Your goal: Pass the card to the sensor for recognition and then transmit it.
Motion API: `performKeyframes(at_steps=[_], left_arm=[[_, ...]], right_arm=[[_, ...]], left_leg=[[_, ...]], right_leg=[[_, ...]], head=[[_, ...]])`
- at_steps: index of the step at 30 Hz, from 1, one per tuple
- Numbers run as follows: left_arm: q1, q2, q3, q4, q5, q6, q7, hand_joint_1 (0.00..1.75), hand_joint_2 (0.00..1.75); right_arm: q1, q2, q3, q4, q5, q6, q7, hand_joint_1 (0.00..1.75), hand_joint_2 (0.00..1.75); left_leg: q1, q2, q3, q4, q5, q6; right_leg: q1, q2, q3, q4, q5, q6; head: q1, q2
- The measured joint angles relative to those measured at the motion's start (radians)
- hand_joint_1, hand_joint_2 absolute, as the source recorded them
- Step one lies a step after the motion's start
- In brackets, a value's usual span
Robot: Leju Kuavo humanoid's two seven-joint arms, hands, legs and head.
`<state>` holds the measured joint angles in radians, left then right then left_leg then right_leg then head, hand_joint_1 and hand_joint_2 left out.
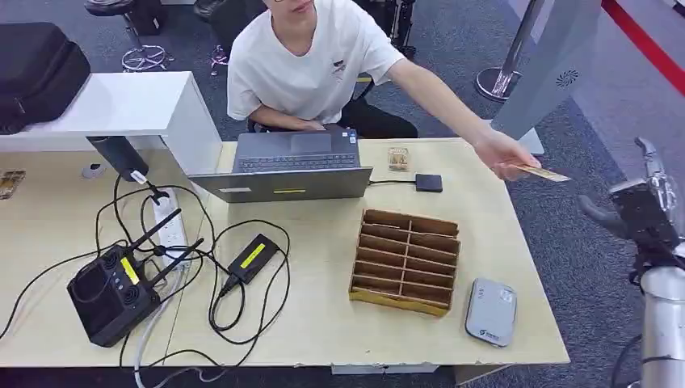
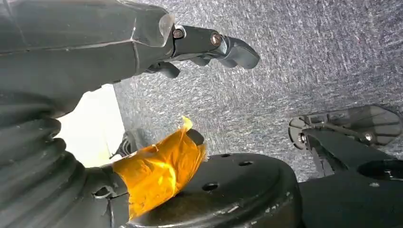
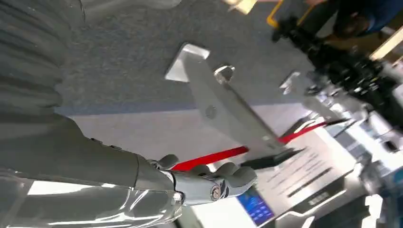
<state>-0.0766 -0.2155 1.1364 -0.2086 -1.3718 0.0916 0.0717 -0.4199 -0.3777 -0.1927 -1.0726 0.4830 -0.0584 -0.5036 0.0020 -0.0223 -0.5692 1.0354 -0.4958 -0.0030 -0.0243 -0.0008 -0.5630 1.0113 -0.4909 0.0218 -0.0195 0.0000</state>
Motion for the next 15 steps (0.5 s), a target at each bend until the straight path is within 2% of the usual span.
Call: performKeyframes(at_steps=[5,7,10,15], left_arm=[[0.000,0.000,0.000,0.000,0.000,-0.012,0.001,0.00,1.75],[0.000,0.000,-0.001,0.000,-0.001,-0.021,0.000,0.00,1.75],[0.000,0.002,-0.007,0.000,-0.019,-0.035,-0.016,0.00,1.75],[0.000,0.002,-0.012,0.000,-0.019,-0.032,-0.039,0.00,1.75]], right_arm=[[0.004,0.016,0.058,-0.055,0.022,-0.009,0.009,0.00,1.75],[-0.002,0.028,0.095,-0.083,0.048,-0.019,0.055,0.00,1.75],[-0.043,0.059,0.196,-0.127,0.064,-0.023,0.166,0.00,1.75],[-0.156,0.097,0.350,-0.170,0.010,-0.023,0.313,0.00,1.75]], left_leg=[[0.000,0.001,-0.001,0.000,0.000,0.000],[0.000,0.002,-0.001,0.000,0.000,0.000],[0.000,0.004,0.000,0.000,0.001,-0.001],[0.000,0.003,0.000,0.000,0.002,-0.003]], right_leg=[[0.000,0.001,0.000,0.000,0.000,0.000],[0.000,0.002,0.000,0.000,0.001,0.000],[0.000,0.004,0.000,0.000,0.001,-0.001],[0.000,0.003,-0.001,0.002,0.002,-0.002]], head=[[0.000,0.000],[0.000,0.000],[0.000,0.000],[0.000,0.000]])
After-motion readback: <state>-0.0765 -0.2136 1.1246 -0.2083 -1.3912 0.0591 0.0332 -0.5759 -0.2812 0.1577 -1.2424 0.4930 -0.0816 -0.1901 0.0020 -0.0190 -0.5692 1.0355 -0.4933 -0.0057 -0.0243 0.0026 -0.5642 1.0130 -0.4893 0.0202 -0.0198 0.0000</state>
